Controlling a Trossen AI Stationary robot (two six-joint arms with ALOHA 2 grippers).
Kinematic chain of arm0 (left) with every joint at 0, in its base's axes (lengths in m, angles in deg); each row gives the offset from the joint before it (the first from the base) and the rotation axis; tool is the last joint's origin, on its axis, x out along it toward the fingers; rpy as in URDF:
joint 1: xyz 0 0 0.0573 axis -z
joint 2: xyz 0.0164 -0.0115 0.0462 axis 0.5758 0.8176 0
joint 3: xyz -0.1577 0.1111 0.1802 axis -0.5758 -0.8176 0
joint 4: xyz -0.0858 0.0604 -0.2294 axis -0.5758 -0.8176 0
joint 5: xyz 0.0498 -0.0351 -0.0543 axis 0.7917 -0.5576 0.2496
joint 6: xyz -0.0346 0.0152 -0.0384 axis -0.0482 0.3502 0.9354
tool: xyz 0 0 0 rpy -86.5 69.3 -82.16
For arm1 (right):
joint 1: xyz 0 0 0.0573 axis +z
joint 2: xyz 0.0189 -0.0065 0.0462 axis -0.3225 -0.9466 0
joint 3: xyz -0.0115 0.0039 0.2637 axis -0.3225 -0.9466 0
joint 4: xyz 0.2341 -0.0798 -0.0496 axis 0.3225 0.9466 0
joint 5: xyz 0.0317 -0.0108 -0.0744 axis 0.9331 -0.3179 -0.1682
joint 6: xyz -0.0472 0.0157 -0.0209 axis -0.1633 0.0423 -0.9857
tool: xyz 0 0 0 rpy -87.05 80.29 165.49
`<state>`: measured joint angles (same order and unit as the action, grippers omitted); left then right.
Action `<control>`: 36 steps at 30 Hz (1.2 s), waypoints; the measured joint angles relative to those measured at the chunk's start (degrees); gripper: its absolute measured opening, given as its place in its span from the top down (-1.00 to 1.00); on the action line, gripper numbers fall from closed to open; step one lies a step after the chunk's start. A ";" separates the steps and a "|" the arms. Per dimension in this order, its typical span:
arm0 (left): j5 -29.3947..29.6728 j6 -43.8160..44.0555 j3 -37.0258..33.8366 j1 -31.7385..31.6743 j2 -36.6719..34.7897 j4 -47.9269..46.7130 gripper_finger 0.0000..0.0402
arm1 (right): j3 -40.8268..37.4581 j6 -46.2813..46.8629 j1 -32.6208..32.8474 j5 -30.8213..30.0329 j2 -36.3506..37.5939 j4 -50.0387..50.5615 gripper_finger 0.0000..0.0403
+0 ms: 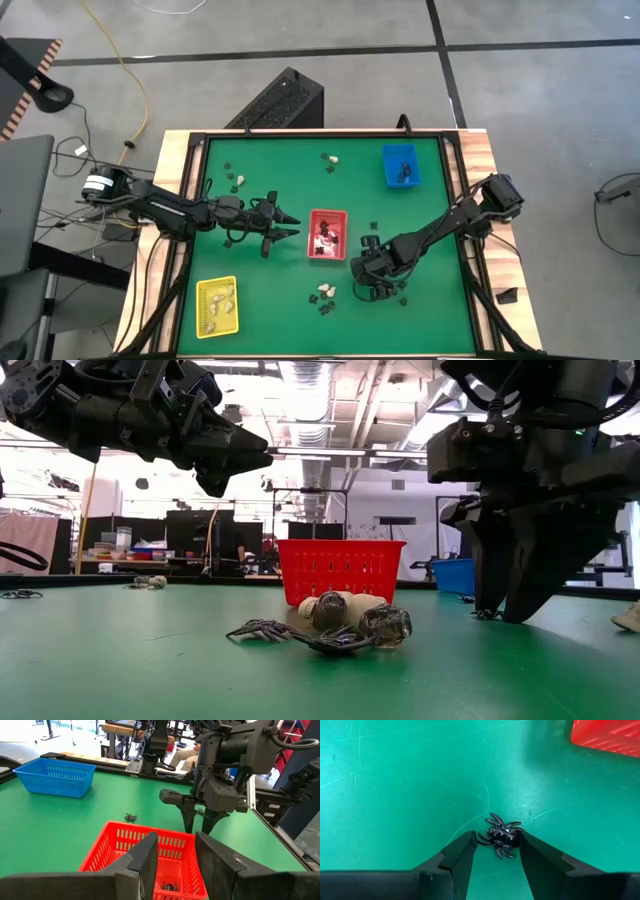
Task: Sort Halloween decoration
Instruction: Put the black spider toy into the red bin
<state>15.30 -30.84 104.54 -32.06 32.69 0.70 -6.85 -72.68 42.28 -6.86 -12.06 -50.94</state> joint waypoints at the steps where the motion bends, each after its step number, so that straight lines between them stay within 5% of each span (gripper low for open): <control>1: 0.00 0.00 0.00 0.00 0.00 0.00 0.41 | 0.08 -0.01 0.00 0.16 0.33 0.10 0.06; 14: 0.02 -0.02 0.00 0.00 0.00 0.00 0.41 | 2.26 -2.14 -0.35 -0.01 5.74 -0.26 0.06; 36: 0.07 0.00 0.00 0.00 0.00 -0.02 0.41 | 2.33 -22.61 -1.94 4.31 -1.64 -1.78 0.06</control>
<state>15.37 -30.84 104.54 -32.06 32.69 0.68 -4.52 -95.29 40.34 -2.55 -13.71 -52.72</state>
